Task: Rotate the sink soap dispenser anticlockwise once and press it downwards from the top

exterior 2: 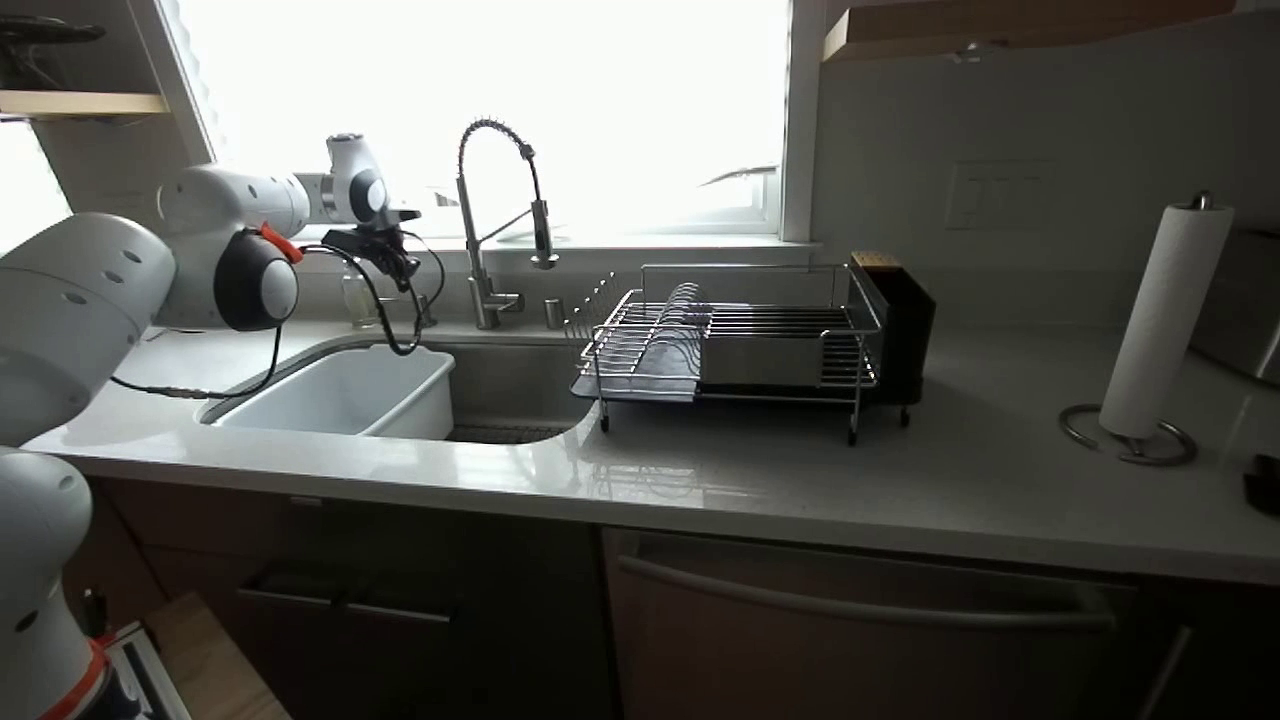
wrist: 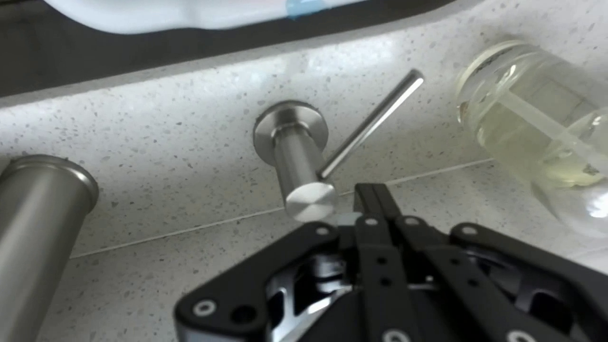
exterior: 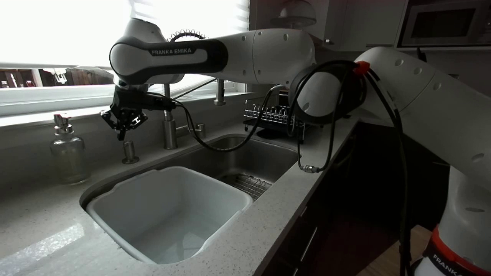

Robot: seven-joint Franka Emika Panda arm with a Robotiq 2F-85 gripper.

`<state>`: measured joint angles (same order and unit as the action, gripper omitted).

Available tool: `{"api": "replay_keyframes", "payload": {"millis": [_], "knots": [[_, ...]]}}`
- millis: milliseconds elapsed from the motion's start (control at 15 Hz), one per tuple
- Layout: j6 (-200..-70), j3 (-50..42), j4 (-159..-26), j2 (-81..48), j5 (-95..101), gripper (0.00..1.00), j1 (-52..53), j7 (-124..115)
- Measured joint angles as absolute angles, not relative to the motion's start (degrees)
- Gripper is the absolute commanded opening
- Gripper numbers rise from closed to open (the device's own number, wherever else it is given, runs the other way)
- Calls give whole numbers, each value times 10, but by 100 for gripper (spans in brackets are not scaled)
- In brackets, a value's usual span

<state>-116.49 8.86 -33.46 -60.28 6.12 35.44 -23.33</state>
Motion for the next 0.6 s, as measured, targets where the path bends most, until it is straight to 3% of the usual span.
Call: {"api": "replay_keyframes", "payload": {"millis": [333, 467, 600], "knots": [[-1162, 83, -313, -583, 87, 0, 369, -231], [-1116, 76, -285, -577, 80, 27, 373, -231], [-1056, 75, -251, -572, 65, 40, 374, -223]]}}
